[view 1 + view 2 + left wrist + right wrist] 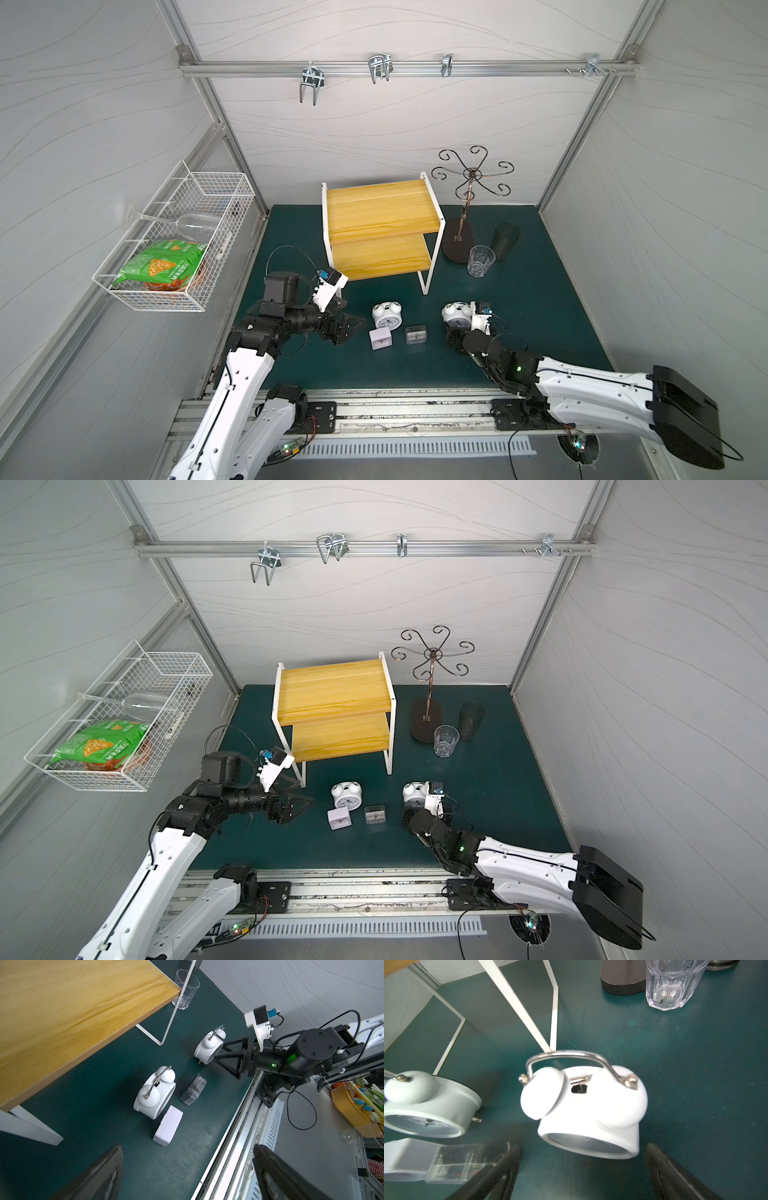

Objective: Place the alarm clocks on the shelf by style
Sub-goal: Pick up the alarm from the center of the board.

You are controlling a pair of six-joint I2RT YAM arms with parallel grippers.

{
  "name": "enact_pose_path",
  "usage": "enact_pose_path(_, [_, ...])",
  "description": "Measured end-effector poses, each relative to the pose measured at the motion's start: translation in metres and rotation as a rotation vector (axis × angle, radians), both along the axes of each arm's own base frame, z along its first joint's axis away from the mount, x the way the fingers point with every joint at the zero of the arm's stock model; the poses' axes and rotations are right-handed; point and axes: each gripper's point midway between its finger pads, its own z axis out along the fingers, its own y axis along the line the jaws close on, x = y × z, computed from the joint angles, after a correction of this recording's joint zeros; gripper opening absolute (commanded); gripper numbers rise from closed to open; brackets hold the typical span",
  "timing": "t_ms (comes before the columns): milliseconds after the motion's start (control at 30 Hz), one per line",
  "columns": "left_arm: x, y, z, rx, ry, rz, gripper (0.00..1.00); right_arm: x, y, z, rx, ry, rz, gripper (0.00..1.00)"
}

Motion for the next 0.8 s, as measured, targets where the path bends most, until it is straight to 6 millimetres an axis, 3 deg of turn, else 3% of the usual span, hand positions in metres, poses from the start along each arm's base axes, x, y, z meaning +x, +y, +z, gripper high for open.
enact_pose_path(433, [0.001,0.0,-0.002,-0.003,0.001,0.004,0.99,0.013,0.007,-0.023,-0.08,-0.018,-0.036,0.99])
enact_pose_path(700, [0.0,0.0,-0.006,-0.001,0.012,0.004,0.99,0.025,0.016,-0.023,-0.066,-0.037,-0.05,0.98])
enact_pose_path(800, [0.0,0.0,-0.006,-0.001,0.011,0.004,0.99,0.029,0.016,-0.022,-0.056,-0.042,-0.057,0.93])
